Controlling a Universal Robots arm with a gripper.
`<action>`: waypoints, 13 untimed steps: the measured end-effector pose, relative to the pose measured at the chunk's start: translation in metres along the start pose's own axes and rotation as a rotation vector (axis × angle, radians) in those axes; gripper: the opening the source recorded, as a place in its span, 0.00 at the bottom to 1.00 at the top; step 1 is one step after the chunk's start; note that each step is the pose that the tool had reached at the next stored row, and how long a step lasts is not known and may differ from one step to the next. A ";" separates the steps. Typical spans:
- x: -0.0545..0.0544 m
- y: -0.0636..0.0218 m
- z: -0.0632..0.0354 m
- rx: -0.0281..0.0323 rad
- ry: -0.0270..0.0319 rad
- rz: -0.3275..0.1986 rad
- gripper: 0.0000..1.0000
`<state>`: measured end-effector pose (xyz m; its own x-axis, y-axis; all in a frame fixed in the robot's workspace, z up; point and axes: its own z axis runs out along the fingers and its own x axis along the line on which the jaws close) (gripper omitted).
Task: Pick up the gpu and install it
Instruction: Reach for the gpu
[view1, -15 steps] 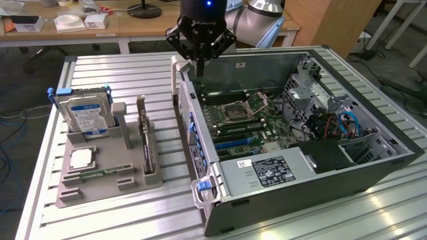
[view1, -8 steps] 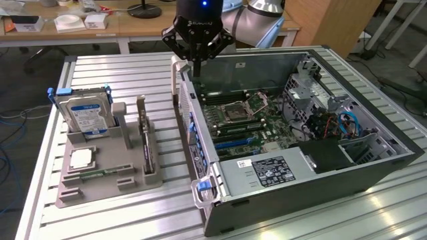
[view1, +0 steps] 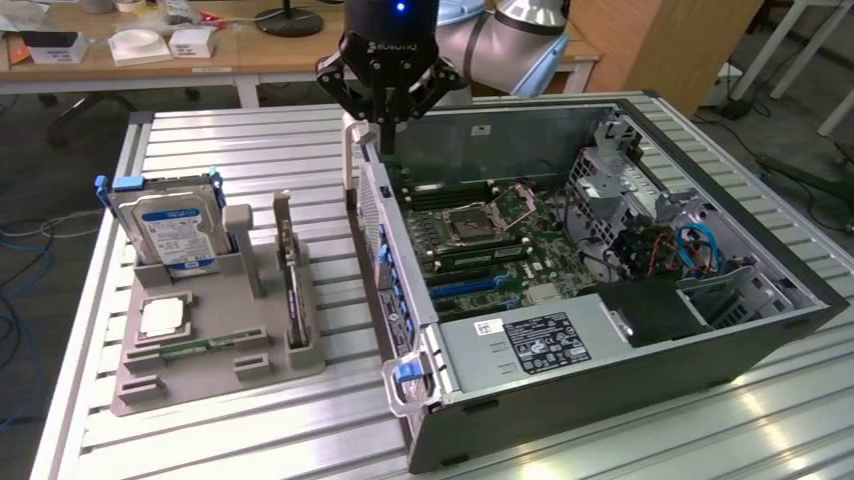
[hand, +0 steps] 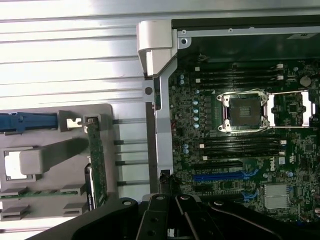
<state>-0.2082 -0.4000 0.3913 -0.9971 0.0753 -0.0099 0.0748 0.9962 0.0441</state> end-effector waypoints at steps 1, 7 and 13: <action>0.001 -0.0001 0.0000 0.0000 0.0001 0.000 0.10; 0.006 -0.0005 0.0002 0.0001 0.0015 0.000 0.10; 0.010 -0.0009 0.0004 0.0003 0.0037 0.000 0.10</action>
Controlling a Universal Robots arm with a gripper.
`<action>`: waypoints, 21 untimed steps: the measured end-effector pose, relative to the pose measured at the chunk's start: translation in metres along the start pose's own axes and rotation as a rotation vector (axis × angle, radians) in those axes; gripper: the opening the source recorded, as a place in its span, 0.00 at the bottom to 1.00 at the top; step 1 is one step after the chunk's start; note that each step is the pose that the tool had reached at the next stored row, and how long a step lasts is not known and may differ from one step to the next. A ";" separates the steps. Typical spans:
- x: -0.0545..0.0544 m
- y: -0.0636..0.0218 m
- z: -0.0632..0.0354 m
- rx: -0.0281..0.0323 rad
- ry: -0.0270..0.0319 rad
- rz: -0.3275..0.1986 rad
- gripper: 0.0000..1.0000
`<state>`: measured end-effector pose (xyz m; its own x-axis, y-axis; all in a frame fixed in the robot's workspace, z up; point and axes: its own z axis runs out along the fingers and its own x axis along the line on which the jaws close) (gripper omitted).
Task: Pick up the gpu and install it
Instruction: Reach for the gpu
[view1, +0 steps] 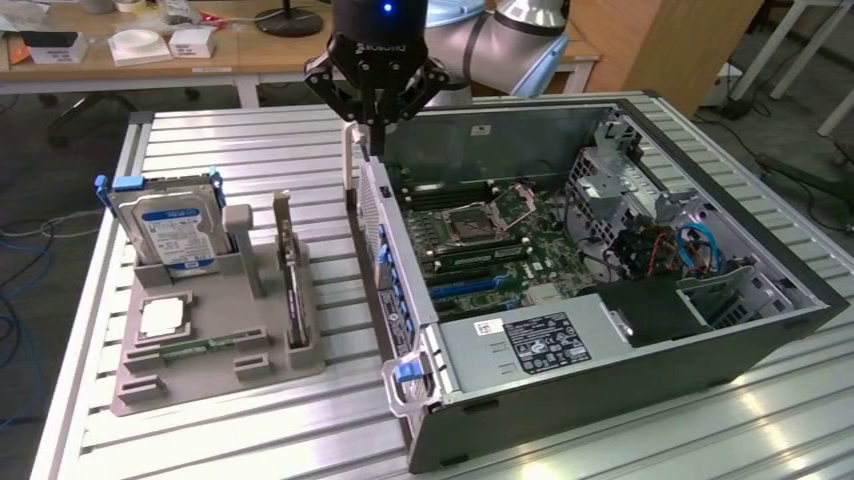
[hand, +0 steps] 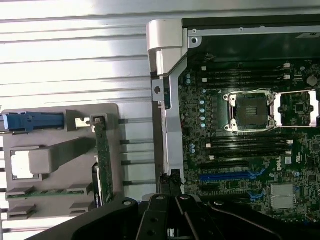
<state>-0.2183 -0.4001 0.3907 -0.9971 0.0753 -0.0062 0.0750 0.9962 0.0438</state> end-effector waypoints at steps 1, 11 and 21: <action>0.001 -0.0001 0.0000 0.0001 0.0004 0.000 0.10; 0.011 -0.0013 0.0005 0.0002 0.0032 0.000 0.10; 0.021 -0.0027 0.0008 0.0005 0.0064 0.000 0.10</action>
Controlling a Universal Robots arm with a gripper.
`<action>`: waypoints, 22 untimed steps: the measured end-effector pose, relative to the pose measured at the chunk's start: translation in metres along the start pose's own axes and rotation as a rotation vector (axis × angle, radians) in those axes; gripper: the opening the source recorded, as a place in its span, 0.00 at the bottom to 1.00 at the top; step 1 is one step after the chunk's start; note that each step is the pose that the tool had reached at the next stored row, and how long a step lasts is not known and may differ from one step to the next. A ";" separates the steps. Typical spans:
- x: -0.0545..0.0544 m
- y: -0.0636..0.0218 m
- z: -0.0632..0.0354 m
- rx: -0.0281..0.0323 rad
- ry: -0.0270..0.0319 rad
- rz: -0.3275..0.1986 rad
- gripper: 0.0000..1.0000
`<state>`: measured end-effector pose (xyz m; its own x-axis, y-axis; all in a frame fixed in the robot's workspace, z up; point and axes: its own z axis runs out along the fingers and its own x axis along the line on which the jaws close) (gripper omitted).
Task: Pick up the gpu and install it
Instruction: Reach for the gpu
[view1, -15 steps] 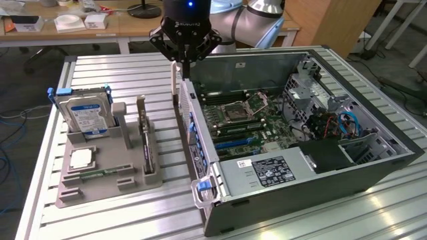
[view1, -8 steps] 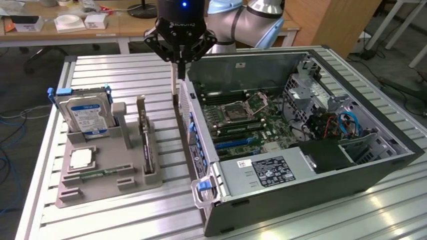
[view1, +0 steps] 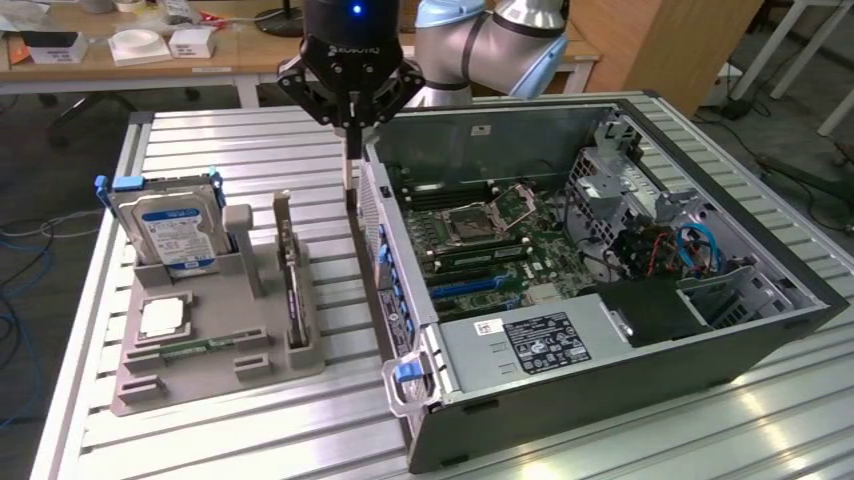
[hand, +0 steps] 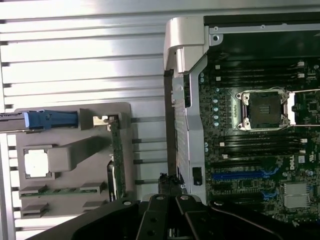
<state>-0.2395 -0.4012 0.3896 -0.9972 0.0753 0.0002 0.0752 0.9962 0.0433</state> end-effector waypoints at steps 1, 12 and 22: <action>0.001 -0.0002 0.0000 0.0000 0.0003 0.000 0.10; 0.012 -0.0022 0.0006 0.0003 0.0043 0.000 0.10; 0.021 -0.0043 0.0010 0.0007 0.0089 0.000 0.10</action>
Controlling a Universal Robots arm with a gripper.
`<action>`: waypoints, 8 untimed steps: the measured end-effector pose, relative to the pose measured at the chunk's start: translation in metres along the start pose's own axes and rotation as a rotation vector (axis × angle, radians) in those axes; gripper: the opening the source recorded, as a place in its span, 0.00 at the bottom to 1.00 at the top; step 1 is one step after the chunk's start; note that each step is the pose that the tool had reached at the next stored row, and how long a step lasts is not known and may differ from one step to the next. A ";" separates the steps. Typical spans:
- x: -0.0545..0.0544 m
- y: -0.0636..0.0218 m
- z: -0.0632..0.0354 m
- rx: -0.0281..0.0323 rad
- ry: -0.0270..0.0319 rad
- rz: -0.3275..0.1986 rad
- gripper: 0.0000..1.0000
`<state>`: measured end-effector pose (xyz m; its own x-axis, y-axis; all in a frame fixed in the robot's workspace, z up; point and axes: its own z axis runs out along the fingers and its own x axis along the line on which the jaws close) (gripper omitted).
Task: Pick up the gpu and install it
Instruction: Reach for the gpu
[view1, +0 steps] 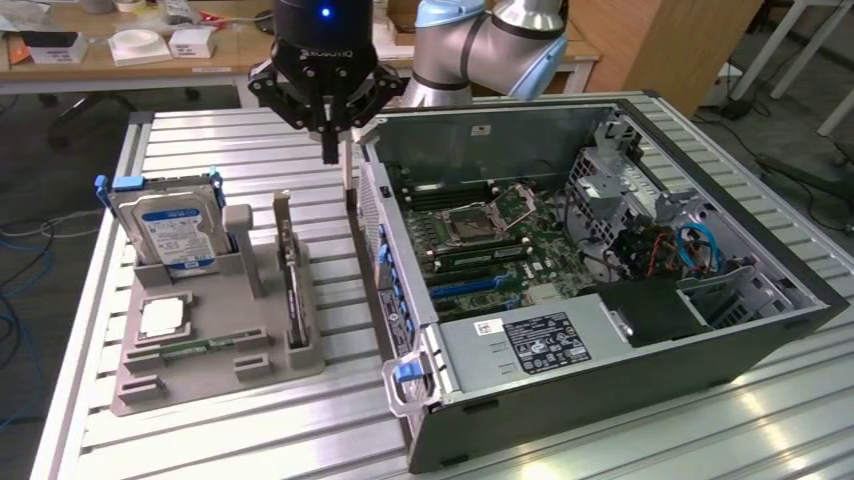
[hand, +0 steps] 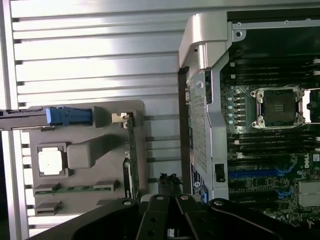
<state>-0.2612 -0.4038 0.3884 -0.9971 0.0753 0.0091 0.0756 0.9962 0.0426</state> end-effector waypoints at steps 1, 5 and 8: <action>0.001 -0.0001 0.0001 0.0000 0.0005 0.000 0.10; 0.006 -0.0008 0.0003 0.0002 0.0019 0.000 0.10; 0.009 -0.0013 0.0005 0.0002 0.0030 0.000 0.10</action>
<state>-0.2704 -0.4044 0.3880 -0.9971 0.0754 0.0121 0.0758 0.9962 0.0424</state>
